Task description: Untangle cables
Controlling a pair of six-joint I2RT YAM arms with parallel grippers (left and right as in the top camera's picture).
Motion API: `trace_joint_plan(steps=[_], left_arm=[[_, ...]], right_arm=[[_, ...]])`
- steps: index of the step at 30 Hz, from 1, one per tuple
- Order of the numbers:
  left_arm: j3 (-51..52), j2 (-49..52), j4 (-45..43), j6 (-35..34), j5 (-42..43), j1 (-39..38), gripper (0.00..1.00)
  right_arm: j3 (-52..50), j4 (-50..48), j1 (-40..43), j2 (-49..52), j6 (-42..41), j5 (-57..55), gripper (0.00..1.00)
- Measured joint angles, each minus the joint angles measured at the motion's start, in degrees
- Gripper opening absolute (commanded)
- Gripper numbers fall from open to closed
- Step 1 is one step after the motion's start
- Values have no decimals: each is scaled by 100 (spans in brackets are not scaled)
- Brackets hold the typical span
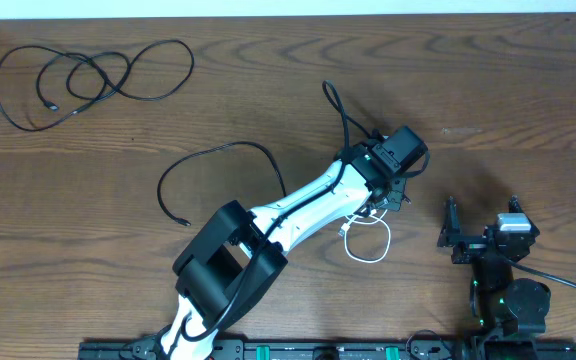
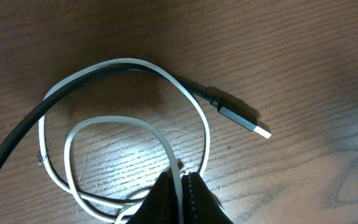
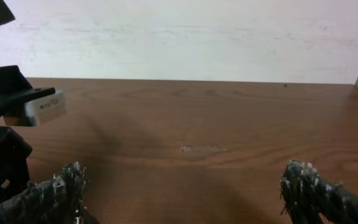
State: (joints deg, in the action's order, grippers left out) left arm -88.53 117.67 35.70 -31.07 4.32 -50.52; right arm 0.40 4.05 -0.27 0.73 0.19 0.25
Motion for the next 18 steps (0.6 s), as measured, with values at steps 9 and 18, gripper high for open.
trace_joint_plan(steps=[9,18], left_arm=[[-28,-841,17,0,35,0,7],[-210,-3180,-428,0,330,0,8]], right_arm=[[0,0,0,0,0,0,99],[0,0,0,0,0,-2,99]])
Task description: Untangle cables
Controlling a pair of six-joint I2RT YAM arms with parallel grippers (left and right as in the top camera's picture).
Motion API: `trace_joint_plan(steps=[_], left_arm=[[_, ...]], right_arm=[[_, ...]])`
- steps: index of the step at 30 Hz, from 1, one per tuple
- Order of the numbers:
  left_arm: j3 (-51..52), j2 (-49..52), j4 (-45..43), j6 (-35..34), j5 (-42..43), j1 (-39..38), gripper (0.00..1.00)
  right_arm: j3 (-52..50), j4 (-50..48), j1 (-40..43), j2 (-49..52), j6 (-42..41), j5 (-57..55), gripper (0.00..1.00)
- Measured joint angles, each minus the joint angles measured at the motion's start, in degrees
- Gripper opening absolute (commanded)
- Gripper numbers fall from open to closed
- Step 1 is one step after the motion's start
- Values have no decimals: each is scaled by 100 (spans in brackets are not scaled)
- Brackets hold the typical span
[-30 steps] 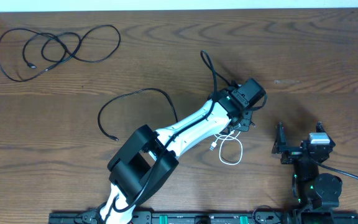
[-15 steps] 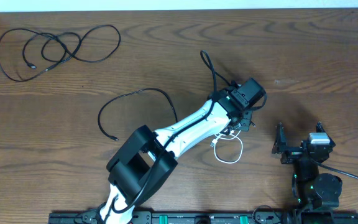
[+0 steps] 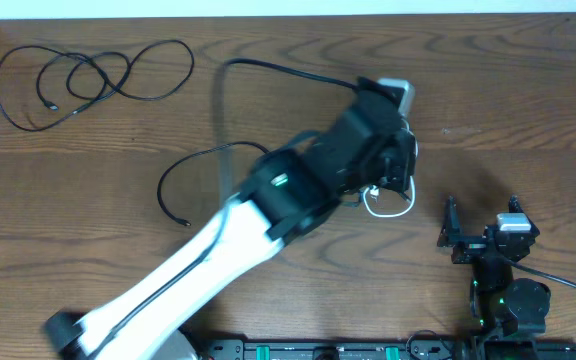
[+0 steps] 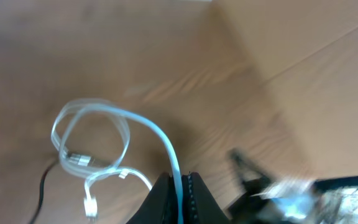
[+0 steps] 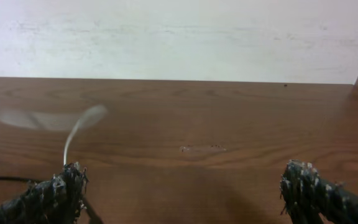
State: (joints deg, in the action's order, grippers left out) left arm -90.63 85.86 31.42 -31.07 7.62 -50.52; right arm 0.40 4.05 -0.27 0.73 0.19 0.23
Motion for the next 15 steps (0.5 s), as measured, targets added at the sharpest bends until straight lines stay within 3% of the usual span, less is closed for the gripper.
trace_joint_plan(steps=[7,15], left_arm=[[-46,-1325,-374,114,-92,184,7],[-46,-2310,-577,83,-505,1241,7]], right_arm=[[0,0,0,0,0,2,99],[0,0,0,0,0,2,99]])
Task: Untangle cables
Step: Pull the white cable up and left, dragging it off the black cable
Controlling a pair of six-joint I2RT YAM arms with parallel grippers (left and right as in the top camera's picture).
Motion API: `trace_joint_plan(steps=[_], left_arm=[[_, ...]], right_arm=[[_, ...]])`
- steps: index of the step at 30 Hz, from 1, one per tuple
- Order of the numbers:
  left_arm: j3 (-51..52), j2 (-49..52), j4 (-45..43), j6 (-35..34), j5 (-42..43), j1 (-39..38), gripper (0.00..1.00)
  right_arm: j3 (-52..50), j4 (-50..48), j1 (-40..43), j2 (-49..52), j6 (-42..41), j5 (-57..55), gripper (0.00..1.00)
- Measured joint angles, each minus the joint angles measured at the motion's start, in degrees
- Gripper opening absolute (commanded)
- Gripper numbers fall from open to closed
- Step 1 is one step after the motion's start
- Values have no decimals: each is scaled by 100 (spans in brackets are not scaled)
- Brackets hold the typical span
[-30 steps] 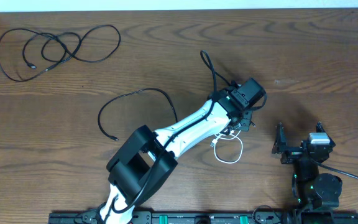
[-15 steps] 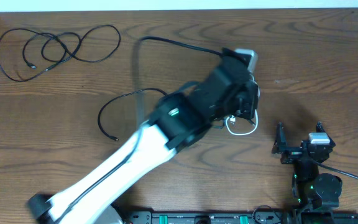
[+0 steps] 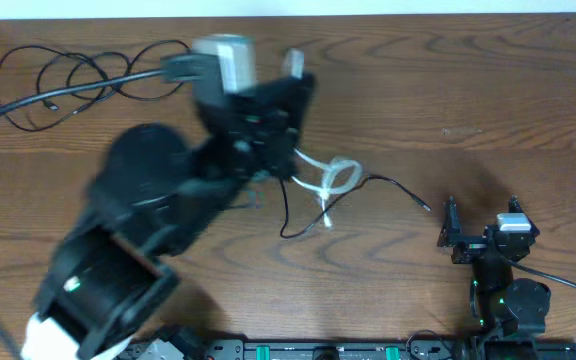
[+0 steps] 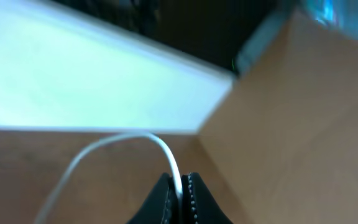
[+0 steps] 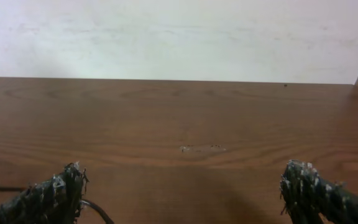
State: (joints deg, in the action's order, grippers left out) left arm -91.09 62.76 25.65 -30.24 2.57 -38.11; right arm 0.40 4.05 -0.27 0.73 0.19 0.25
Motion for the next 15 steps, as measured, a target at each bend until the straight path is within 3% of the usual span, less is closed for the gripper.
trace_joint_plan(steps=[8,15], left_arm=[[-4,-796,-197,-195,-214,1401,7],[-68,-675,957,-321,-293,1788,7]], right_arm=[[0,0,0,0,0,0,99],[0,0,0,0,0,-2,99]])
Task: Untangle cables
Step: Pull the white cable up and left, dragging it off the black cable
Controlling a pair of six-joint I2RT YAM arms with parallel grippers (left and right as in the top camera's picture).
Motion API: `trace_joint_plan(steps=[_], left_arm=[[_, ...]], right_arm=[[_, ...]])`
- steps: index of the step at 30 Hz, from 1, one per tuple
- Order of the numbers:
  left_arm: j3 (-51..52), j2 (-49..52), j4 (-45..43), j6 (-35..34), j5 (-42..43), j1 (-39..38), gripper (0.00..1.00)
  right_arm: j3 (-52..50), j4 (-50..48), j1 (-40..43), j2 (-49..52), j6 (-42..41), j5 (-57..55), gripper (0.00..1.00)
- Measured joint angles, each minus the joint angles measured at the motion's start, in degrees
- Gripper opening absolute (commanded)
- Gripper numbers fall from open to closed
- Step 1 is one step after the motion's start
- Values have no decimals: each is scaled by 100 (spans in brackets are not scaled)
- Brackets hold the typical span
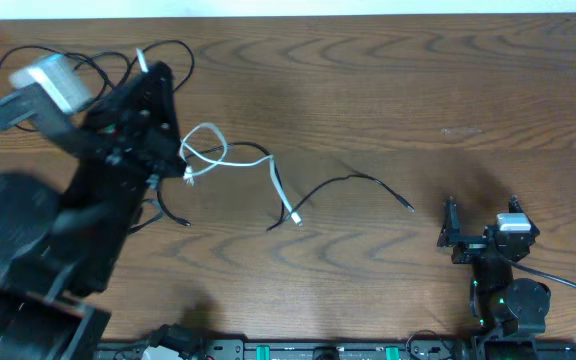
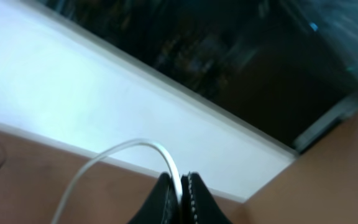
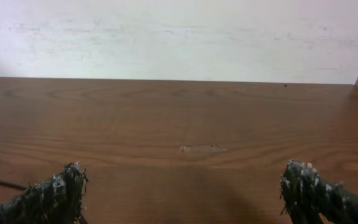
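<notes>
High over the table's left part, my left gripper [image 1: 180,160] is shut on a white cable [image 1: 208,148]. The cable hangs in loops under it and trails right to a plug [image 1: 294,214]. In the left wrist view the left gripper [image 2: 180,183] pinches the white cable [image 2: 120,150] against a white wall and a dark window. A thin black cable [image 1: 353,181] lies apart in the middle of the table. My right gripper [image 1: 465,240] rests at the near right, and the right gripper [image 3: 182,199] stands open with nothing in it.
More black cable [image 1: 173,52] lies looped at the far left, partly hidden by the left arm [image 1: 78,230]. Another black strand [image 1: 173,214] curls by the arm. A bit of black cable shows at the left edge of the right wrist view.
My left gripper has moved further left with the white cable. The black cable now lies separate in the middle of the table, with the white cable's plug end beside it.
My left gripper was shut on the white cable low on the table at the centre right, where it was looped with a black cable. Then it held the cable higher, then further left. Now the two cables lie apart. The right arm stayed parked.
</notes>
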State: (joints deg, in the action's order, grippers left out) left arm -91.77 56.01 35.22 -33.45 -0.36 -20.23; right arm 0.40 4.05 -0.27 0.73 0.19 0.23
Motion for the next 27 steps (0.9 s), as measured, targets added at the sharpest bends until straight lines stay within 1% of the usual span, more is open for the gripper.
trace_joint_plan(steps=[4,9,13,15,19,21,23,24,27], left_arm=[[2,625,474,175,0,13,8],[39,1381,433,599,-70,46,8],[44,1532,275,732,-361,229,7],[44,1499,243,693,-505,393,7],[44,1460,581,153,-566,713,8],[44,1491,673,72,-201,767,8],[44,1561,780,144,385,767,8],[44,1626,907,203,748,763,7],[44,1864,1338,271,1491,758,7]], right_arm=[[0,0,0,0,0,0,99],[0,0,0,0,0,0,99],[0,0,0,0,-2,0,99],[0,0,0,0,0,2,99],[0,0,0,0,0,2,99],[0,0,0,0,0,2,99],[0,0,0,0,0,2,99],[0,0,0,0,0,0,99],[0,0,0,0,0,0,99]])
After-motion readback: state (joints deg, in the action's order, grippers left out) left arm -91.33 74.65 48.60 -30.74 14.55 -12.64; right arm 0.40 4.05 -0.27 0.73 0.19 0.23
